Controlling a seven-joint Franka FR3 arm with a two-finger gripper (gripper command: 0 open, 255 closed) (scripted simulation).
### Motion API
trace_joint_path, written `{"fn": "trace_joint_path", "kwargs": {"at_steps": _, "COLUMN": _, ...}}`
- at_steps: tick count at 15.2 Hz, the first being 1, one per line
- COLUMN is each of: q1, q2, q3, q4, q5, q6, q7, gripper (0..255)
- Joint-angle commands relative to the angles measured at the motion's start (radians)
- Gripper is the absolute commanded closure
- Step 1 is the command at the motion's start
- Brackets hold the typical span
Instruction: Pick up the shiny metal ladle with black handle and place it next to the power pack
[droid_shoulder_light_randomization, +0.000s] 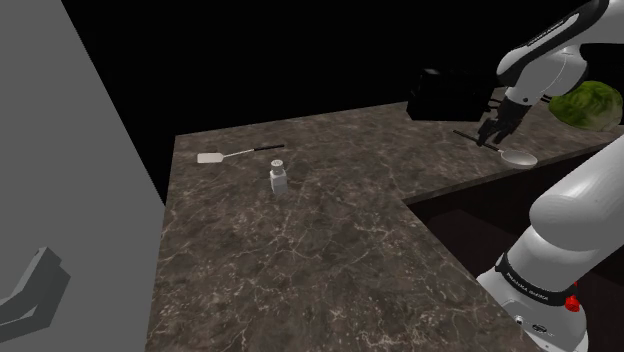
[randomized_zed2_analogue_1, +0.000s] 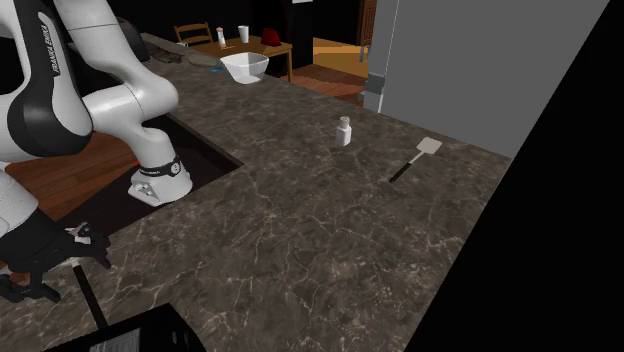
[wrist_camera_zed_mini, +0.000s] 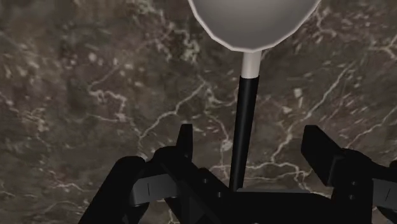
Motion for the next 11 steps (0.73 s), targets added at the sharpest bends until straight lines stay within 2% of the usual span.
{"fn": "trace_joint_path", "kwargs": {"at_steps": 1, "q1": 0.0, "q2": 0.0, "q3": 0.0, "q4": 0.0, "q5": 0.0, "q6": 0.0, "q7": 0.0, "gripper": 0}}
{"fn": "trace_joint_path", "kwargs": {"at_steps": 3, "q1": 0.0, "q2": 0.0, "q3": 0.0, "q4": 0.0, "q5": 0.0, "q6": 0.0, "q7": 0.0, "gripper": 0}}
{"fn": "trace_joint_path", "kwargs": {"at_steps": 7, "q1": -0.034, "q2": -0.103, "q3": 0.031, "q4": 0.055, "q5": -0.084, "q6": -0.137, "q7": 0.063, "gripper": 0}}
{"fn": "trace_joint_path", "kwargs": {"at_steps": 11, "q1": -0.035, "q2": -0.103, "q3": 0.032, "q4": 0.055, "q5": -0.084, "q6": -0.137, "q7": 0.063, "gripper": 0}}
